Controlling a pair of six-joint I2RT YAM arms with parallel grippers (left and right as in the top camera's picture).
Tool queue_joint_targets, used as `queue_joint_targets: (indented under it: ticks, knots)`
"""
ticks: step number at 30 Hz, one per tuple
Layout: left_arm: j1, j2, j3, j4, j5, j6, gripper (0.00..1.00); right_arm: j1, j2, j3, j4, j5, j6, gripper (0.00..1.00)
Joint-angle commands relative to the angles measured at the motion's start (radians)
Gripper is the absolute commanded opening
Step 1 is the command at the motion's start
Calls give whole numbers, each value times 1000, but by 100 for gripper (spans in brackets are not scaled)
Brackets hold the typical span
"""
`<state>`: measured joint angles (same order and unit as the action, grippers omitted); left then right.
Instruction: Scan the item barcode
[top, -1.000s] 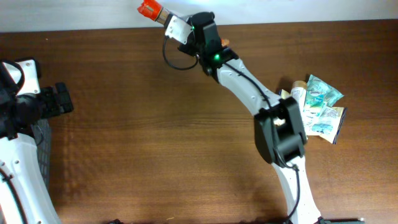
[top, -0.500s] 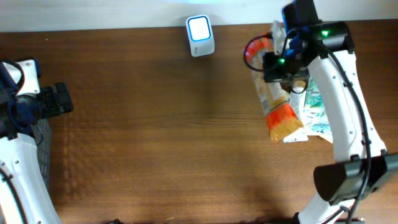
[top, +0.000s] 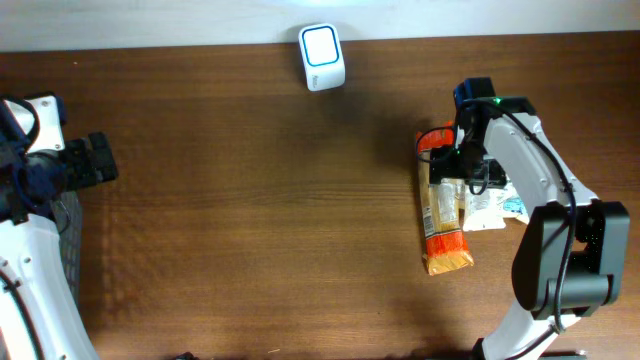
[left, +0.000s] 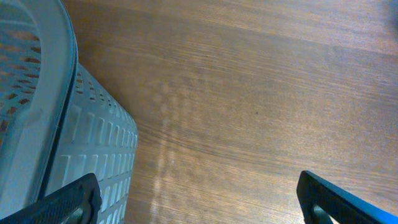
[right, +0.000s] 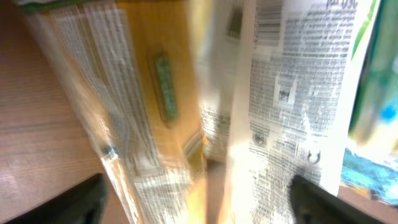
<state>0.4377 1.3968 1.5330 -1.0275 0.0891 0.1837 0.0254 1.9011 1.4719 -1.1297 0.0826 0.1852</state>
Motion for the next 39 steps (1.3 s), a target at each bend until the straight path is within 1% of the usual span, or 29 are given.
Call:
queue_joint_targets:
  ticks: [1,2,4,5,8,9,10,11,14,19,23,26,29,31,32,34,35,39]
  knots:
    - [-2,-5,0,2,0,16,99,-6,-51,193,-76,20,11,95]
    - [-2,-5,0,2,0,16,99,-3,-57,320,-151,-34,-4,95]
    - [-2,-5,0,2,0,16,99,11,-58,457,-241,-107,-60,93]
    - [-2,-5,0,2,0,16,99,26,-59,530,-287,-126,-74,93]
    - [-2,-5,0,2,0,16,99,103,-69,862,-483,-132,-76,93]
    - [-2,-5,0,2,0,16,99,118,-71,929,-516,-132,-76,100]
    - [-2,-5,0,2,0,16,99,148,-74,1049,-559,-133,-76,99]
    - [-2,-5,0,2,0,16,99,169,-76,1123,-568,-140,-76,99]
    - [-2,-5,0,2,0,16,99,218,-81,1255,-568,-146,-76,99]
    - [-2,-5,0,2,0,16,99,215,-93,1258,-568,-112,-77,99]
    - [-2,-5,0,2,0,16,99,217,-158,1258,-568,-113,-78,99]
    - [-2,-5,0,2,0,16,99,217,-186,1256,-568,-83,-137,99]
    - [-2,-5,0,2,0,16,99,223,-217,1217,-560,3,-156,99]
    - [-2,-5,0,2,0,16,99,223,-250,1159,-491,5,-156,99]
    - [-2,-5,0,2,0,16,99,223,-271,1116,-434,5,-156,99]
    - [-2,-5,0,2,0,16,99,223,-364,909,-236,3,-173,99]
    - [-2,-5,0,2,0,16,99,223,-428,765,-111,0,-195,99]
    - [-2,-5,0,2,0,16,99,214,-637,299,241,-26,-208,99]
